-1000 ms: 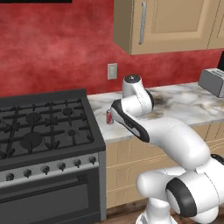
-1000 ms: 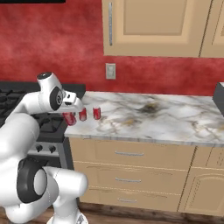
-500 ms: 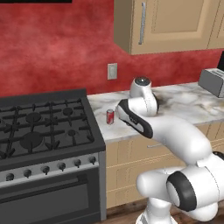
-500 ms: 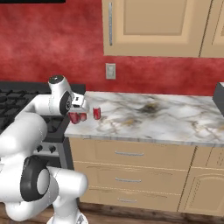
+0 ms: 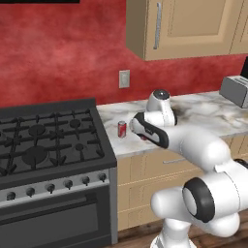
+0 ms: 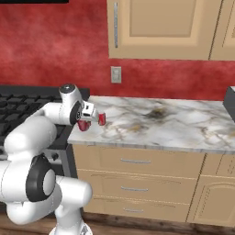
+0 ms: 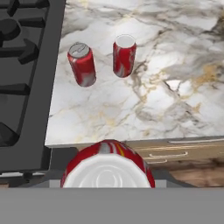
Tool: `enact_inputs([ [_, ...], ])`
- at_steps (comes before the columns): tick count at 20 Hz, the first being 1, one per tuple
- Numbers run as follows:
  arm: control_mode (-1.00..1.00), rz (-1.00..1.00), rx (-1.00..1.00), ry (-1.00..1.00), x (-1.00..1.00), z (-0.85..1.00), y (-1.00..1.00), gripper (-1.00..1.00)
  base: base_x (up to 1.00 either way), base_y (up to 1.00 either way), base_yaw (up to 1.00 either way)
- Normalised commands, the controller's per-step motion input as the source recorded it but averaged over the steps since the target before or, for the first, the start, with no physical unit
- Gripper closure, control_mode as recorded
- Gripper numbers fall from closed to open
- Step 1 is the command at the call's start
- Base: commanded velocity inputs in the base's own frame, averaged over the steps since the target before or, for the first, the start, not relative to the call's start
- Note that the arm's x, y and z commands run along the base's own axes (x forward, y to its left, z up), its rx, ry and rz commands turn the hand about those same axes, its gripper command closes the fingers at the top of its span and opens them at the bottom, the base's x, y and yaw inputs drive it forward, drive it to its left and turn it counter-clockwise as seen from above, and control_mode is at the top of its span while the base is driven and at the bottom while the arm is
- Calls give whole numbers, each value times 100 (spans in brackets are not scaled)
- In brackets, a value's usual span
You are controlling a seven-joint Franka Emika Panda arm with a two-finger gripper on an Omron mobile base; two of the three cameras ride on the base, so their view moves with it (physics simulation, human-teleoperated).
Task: Four empty soda cans are scattered around the kitchen. Gather all the cans and cluster them next to the stove for recycling.
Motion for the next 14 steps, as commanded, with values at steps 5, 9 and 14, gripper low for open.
enact_inputs([
  [5, -100, 0, 1, 0, 16, -8, -2, 100, 0, 0, 0],
  [9, -100, 0, 0, 0, 12, -8, 0, 100, 0, 0, 0],
  [14, -100, 0, 0, 0, 10, -9, 0, 100, 0, 0, 0],
])
